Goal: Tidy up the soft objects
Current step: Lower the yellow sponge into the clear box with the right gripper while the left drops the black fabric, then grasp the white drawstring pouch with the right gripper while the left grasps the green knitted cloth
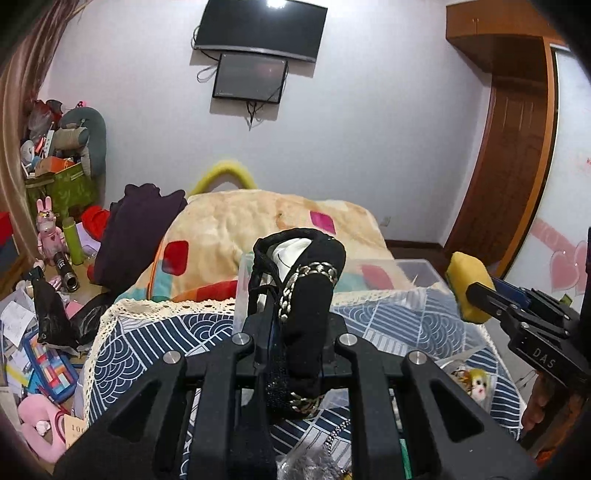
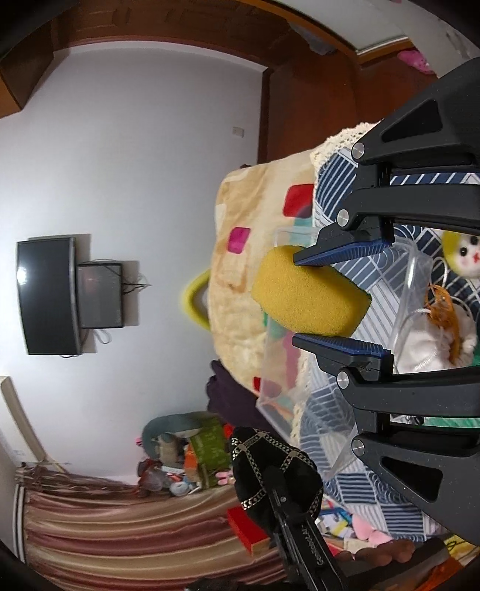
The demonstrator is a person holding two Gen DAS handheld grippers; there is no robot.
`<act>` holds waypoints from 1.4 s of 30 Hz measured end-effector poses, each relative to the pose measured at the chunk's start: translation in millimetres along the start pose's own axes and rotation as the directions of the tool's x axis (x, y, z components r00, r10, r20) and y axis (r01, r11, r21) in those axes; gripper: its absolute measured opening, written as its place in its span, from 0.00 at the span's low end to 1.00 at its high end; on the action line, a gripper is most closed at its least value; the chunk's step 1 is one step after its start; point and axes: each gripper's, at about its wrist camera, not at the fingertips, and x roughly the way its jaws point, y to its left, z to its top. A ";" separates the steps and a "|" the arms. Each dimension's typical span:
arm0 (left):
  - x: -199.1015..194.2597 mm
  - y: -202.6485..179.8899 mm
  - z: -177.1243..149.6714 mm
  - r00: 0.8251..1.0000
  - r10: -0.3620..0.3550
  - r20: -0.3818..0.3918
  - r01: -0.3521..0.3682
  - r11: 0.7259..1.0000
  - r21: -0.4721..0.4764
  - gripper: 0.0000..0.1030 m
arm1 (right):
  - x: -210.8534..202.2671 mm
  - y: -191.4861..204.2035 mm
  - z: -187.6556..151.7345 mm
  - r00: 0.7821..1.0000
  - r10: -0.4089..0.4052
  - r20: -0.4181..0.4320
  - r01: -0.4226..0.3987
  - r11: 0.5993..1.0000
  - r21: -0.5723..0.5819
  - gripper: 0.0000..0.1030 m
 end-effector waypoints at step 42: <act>-31.7 -24.2 -20.0 0.998 -0.013 -0.055 0.017 0.997 0.073 0.95 | -35.7 1.8 -4.3 0.998 0.062 -0.010 -0.062 0.998 -0.023 0.64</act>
